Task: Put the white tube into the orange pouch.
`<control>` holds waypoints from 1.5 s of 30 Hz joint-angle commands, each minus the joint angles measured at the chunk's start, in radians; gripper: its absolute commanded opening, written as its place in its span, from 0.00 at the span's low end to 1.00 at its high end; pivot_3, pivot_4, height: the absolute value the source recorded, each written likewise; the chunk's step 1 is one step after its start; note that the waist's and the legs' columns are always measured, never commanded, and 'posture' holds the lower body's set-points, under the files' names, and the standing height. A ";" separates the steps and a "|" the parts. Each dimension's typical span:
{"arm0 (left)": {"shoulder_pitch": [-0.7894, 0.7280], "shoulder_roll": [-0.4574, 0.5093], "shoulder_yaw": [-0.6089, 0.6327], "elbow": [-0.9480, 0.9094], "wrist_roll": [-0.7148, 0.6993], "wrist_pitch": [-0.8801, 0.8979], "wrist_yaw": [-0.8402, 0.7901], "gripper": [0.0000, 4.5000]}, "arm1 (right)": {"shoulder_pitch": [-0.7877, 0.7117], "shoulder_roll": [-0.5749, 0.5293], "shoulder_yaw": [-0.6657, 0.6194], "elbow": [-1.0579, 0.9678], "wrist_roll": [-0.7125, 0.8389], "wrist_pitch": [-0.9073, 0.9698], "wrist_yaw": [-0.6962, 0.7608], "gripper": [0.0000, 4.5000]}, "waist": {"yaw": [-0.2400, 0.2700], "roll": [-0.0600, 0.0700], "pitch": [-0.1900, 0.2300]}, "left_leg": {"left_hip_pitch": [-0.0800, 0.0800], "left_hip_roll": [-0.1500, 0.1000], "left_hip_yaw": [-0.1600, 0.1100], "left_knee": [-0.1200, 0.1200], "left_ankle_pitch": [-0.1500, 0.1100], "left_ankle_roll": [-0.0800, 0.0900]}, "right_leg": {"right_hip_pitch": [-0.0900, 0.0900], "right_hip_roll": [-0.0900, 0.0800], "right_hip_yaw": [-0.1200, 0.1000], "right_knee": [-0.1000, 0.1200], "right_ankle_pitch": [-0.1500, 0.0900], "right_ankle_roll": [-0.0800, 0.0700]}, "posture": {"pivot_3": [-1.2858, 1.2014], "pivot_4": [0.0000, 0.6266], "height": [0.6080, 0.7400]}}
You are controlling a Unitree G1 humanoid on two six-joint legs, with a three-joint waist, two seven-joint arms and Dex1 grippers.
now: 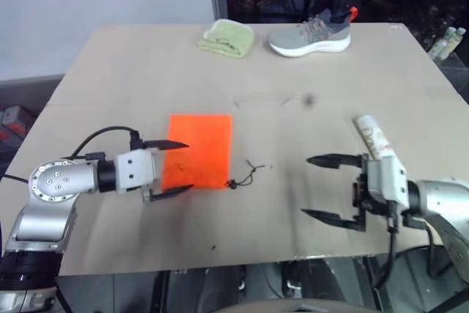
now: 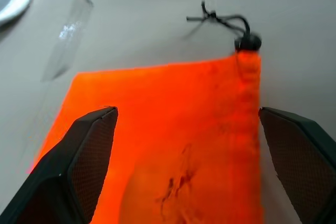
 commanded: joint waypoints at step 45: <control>-0.260 0.047 -0.193 0.183 0.106 -0.118 0.029 0.99 | -0.133 0.047 0.086 0.036 -0.089 -0.036 -0.072 1.00 | 0.000 0.000 0.000 | 0.005 0.000 0.008 0.004 -0.002 0.004 | -0.001 -0.001 0.006 0.009 0.000 0.000 | 0.52 0.24 1.00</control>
